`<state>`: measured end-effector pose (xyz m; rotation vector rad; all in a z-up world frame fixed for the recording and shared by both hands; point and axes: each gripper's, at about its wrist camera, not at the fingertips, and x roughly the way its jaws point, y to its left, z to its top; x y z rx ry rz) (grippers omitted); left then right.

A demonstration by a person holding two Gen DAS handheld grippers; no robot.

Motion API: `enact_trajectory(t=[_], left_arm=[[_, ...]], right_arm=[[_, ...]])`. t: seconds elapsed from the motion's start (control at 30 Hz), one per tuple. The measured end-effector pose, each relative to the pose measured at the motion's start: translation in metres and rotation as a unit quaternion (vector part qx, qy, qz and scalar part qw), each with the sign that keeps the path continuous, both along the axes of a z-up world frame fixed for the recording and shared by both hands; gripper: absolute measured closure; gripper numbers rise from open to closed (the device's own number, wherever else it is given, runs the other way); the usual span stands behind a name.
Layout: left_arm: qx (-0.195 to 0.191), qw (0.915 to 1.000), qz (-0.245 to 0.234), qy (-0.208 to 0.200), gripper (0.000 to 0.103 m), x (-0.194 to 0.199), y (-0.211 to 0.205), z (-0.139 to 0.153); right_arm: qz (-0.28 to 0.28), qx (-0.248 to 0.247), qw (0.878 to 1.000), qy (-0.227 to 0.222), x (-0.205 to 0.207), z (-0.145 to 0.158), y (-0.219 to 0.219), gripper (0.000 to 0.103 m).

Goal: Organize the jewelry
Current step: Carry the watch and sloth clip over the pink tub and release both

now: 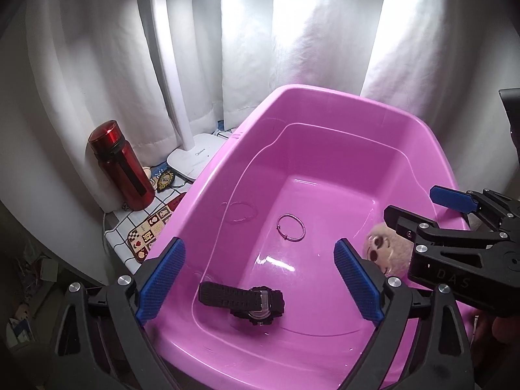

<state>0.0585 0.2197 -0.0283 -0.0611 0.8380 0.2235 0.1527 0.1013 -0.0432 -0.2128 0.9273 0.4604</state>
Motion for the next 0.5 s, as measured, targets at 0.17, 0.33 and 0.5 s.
enact_trajectory(t=[0.17,0.33,0.5], left_arm=[[-0.005,1.0,0.005,0.004,0.012,-0.002,0.003,0.0],[-0.007,0.9999,0.008,0.003,0.012,-0.006,0.005,0.0],[-0.006,0.9999,0.01,0.003,0.012,-0.01,0.003,0.0]], right_arm=[[-0.004,-0.004,1.0,-0.002,-0.004,0.001,0.0,0.032],[-0.004,-0.003,1.0,-0.003,-0.008,0.001,0.001,0.032],[0.001,0.001,1.0,0.001,-0.01,0.001,0.002,0.03]])
